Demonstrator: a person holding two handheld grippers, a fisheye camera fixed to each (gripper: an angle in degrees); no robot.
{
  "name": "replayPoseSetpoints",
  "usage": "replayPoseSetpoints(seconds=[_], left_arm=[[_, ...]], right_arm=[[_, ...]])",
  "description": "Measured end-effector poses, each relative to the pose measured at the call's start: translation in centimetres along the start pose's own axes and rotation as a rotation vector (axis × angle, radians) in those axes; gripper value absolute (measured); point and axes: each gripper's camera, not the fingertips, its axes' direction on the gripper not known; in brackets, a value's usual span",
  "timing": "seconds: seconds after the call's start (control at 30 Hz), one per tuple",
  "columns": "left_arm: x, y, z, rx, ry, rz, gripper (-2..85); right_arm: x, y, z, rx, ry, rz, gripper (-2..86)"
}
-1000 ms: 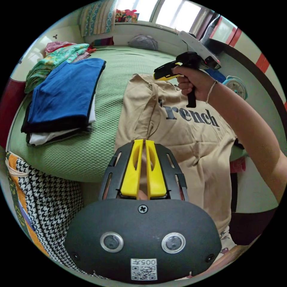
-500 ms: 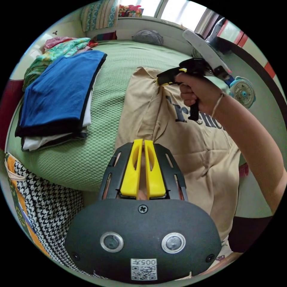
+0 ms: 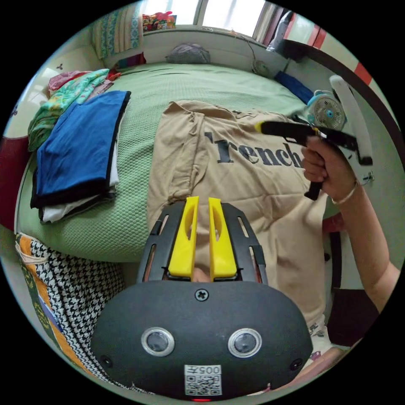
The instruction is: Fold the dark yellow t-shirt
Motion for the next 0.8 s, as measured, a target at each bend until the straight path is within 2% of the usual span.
replayPoseSetpoints(seconds=[0.17, 0.43, 0.8], left_arm=[[5.1, -1.6, -0.1, 0.012, 0.018, 0.106, 5.7], [14.1, -5.3, 2.2, 0.002, 0.062, 0.265, 6.1], [17.8, -9.2, 7.7, -0.077, 0.093, 0.317, 6.1]], right_arm=[[9.1, 4.7, -4.3, -0.002, 0.130, 0.135, 6.1], [19.3, 5.4, -10.1, 0.081, 0.234, 0.254, 8.1], [26.4, 1.3, -6.4, -0.007, 0.213, 0.307, 8.5]])
